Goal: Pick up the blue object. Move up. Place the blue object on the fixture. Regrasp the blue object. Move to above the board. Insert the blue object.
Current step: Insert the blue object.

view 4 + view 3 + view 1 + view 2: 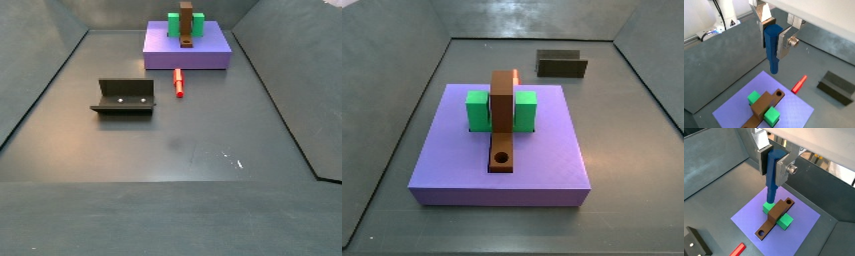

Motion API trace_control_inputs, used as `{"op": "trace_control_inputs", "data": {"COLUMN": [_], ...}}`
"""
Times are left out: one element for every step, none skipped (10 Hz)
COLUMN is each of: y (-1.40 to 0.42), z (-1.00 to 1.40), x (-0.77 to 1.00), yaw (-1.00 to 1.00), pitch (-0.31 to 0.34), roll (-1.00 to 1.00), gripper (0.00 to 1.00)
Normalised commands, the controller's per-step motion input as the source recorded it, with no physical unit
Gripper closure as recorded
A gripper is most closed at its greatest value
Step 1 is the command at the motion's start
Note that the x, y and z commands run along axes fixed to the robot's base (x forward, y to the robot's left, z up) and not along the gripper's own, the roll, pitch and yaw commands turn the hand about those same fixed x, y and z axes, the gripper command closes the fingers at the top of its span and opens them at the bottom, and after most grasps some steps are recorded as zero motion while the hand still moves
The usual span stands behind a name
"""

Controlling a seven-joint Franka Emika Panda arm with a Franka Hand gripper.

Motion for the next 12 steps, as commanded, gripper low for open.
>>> {"op": "trace_control_inputs", "data": {"y": [-0.47,-0.81,-0.83,-0.84,-0.75,-0.47,-0.12,0.05,0.21,0.03,-0.25,-0.45], "z": [-0.13,-0.48,-0.51,-0.55,-0.61,-0.63,-0.76,-0.86,-0.88,-0.87,-0.74,-0.56], "x": [0.0,0.0,0.07,0.08,0.05,0.17,0.16,0.02,0.11,0.0,-0.07,-0.16], "yaw": [-0.37,-0.22,-0.13,-0.12,-0.13,-0.16,-0.2,-0.11,-0.02,-0.11,-0.01,-0.02], "pitch": [-0.23,-0.223,-0.139,-0.14,-0.181,-0.133,-0.067,-0.024,0.0,0.0,0.026,0.044], "roll": [-0.31,-0.09,-0.06,-0.05,-0.1,-0.2,-0.15,-0.14,-0.14,-0.15,-0.01,0.01], "gripper": [1.0,1.0,1.0,1.0,1.0,1.0,1.0,1.0,1.0,1.0,1.0,1.0]}}
